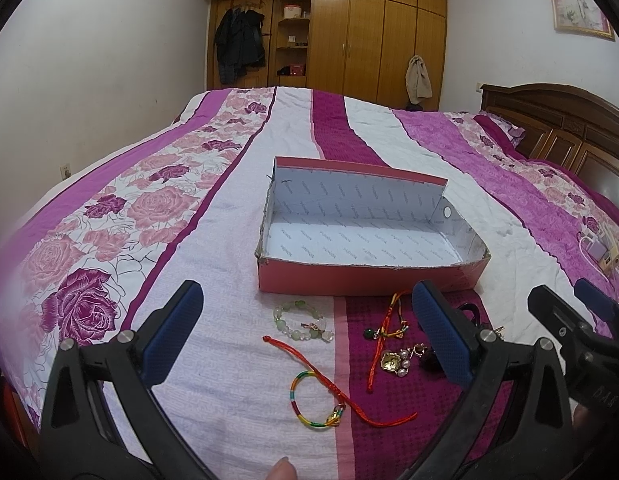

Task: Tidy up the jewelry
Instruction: 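Grasp the green bead bracelet with the left tool while the right tool grasps the pink flower clip, then carry both items into the pink box and open both tools to release them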

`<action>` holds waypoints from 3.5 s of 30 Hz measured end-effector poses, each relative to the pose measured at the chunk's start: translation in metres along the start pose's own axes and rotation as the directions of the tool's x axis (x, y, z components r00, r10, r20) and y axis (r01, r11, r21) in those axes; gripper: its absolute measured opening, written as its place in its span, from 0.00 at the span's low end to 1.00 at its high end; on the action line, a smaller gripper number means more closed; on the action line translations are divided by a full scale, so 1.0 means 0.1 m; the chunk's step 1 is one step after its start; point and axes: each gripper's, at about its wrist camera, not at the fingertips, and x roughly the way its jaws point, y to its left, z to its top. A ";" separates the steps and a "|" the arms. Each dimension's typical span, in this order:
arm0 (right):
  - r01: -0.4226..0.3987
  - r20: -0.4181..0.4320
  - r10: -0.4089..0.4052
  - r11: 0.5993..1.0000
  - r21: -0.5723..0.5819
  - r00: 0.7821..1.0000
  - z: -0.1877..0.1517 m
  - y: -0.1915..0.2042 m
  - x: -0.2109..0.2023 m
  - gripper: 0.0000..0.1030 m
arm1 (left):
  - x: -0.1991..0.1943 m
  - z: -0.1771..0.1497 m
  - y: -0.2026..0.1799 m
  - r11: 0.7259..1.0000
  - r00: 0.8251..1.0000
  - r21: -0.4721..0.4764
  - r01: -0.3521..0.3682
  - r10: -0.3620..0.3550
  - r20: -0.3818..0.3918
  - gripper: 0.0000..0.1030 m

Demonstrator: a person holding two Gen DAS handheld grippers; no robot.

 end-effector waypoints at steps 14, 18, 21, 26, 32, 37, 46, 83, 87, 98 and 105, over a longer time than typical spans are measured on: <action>0.027 -0.108 -0.023 0.999 0.030 0.994 -0.09 -0.21 0.29 1.00 | 0.27 -0.11 0.05 0.999 0.997 0.018 -0.028 0.029 -0.072 0.95; 0.032 -0.164 -0.024 0.999 0.044 0.986 -0.13 -0.29 0.41 1.00 | 0.39 -0.13 0.07 0.999 0.992 0.021 -0.036 0.038 -0.121 0.95; 0.041 -0.196 -0.031 0.998 0.049 0.980 -0.16 -0.34 0.48 1.00 | 0.47 -0.15 0.09 0.999 0.987 0.022 -0.046 0.049 -0.154 0.95; 0.045 -0.220 -0.030 0.997 0.061 0.975 -0.17 -0.41 0.56 1.00 | 0.64 -0.19 0.16 0.998 0.975 0.008 -0.055 0.056 -0.216 0.94; 0.047 -0.246 -0.030 0.997 0.063 0.969 -0.18 -0.51 0.62 1.00 | 0.78 -0.22 0.23 0.998 0.962 -0.011 -0.054 0.049 -0.268 0.82; 0.053 -0.263 -0.032 0.996 0.073 0.964 -0.20 -0.60 0.68 1.00 | 0.94 -0.23 0.29 0.998 0.951 -0.023 -0.058 0.048 -0.305 0.56; 0.057 -0.291 -0.030 0.995 0.082 0.956 -0.24 -0.70 0.76 1.00 | 1.16 -0.25 0.28 0.998 0.927 -0.013 -0.058 0.049 -0.371 0.38; -0.179 -0.355 0.212 0.976 0.123 0.910 -0.36 -0.50 0.90 0.25 | 0.88 -0.12 0.13 0.998 0.957 0.037 0.042 -0.030 -0.290 0.00; -0.178 -0.325 0.206 0.977 0.115 0.923 -0.31 -0.49 0.84 0.23 | 0.83 -0.08 0.13 0.998 0.960 0.035 0.049 -0.038 -0.276 0.00; -0.161 -0.232 0.174 0.984 0.072 0.957 -0.11 -0.52 0.61 0.23 | 0.63 0.04 0.11 0.997 0.974 0.027 0.076 -0.068 -0.218 0.00; -0.158 -0.179 0.165 0.986 0.053 0.970 0.03 -0.49 0.47 0.23 | 0.54 0.14 0.09 0.996 0.980 0.023 0.087 -0.082 -0.180 0.00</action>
